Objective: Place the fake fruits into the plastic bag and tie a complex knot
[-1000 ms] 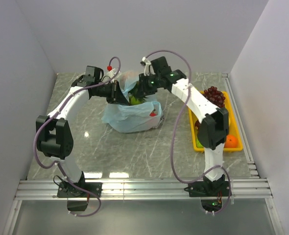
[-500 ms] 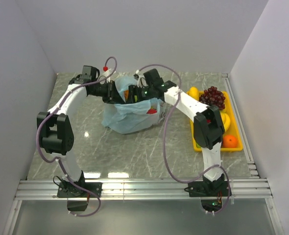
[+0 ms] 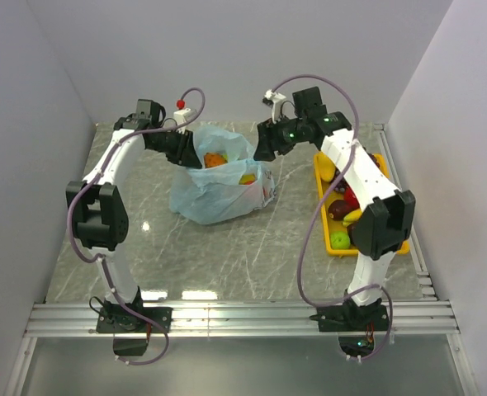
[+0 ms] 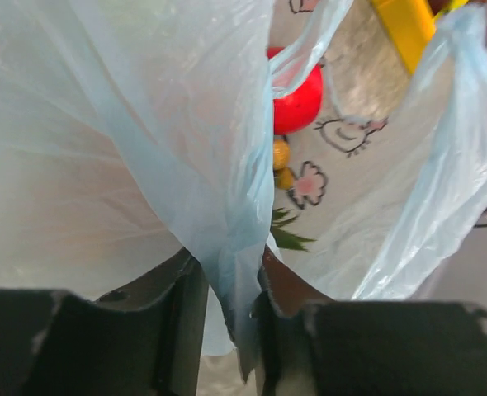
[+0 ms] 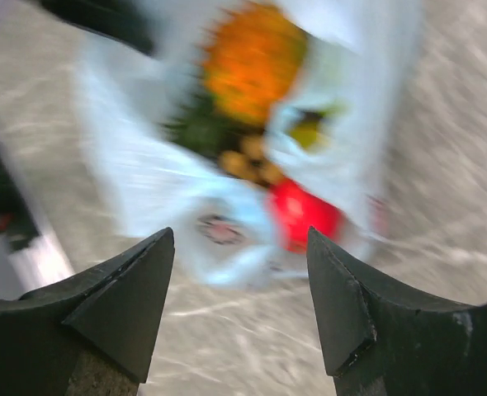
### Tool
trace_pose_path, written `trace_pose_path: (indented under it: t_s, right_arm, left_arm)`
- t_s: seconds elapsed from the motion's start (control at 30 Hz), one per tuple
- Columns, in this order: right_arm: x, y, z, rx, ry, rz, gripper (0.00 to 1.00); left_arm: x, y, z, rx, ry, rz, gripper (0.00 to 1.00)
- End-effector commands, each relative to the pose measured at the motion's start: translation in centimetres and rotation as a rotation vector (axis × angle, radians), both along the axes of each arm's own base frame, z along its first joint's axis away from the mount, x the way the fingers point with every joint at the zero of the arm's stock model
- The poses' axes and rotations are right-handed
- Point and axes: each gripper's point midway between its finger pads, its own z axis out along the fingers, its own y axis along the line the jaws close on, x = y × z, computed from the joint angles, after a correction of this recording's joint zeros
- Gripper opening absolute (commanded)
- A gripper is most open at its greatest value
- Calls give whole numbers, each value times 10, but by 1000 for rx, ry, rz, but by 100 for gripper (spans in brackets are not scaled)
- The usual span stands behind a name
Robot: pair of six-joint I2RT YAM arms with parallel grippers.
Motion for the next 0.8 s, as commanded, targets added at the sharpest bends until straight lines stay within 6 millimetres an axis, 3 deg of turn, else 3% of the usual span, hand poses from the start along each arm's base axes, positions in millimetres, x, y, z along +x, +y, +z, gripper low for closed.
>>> trace_pose_path:
  t_s: [0.0,0.03,0.2,0.3,0.33,0.4,0.43,0.5,0.53,0.6,0.63,0.67,0.7,0.77]
  right_arm:
    - [27,-8,-38,-114,-26,-42,73]
    - [33,-5,-53,-115,19,-51,74]
    - [60,12,-68,-72,43,-77,77]
    - [60,17,-102,-78,117,-46,60]
    - [54,20,-103,-47,147,-14,38]
    - [43,11,-95,15,210,0,17]
    - [37,9,-90,50,243,-2,0]
    - [14,2,-87,133,338,27,0]
    - [1,2,-70,175,352,37,0]
    - [-30,4,-59,235,382,85,0]
    - [-41,7,-53,267,433,70,0]
    - [-51,10,-58,282,448,73,0]
    - [-65,18,-43,313,473,78,0]
    - [-80,27,-42,339,493,84,0]
  left_arm:
    - [13,0,16,44,-184,-106,32]
    - [14,-2,17,49,-204,-123,33]
    - [7,-17,18,90,-306,-244,44]
    - [2,-23,22,83,-324,-249,51]
    - [3,-25,26,67,-327,-236,52]
    - [2,-25,37,59,-341,-209,56]
    - [2,-24,42,55,-338,-185,56]
    - [2,-19,61,32,-379,-141,59]
    - [1,-14,68,6,-353,-86,63]
    - [0,-11,78,-44,-378,-44,65]
    - [-9,-9,97,-74,-393,-12,68]
    - [-9,-6,99,-84,-412,14,72]
    - [-19,-5,114,-100,-444,21,75]
    - [-32,-4,116,-101,-455,6,80]
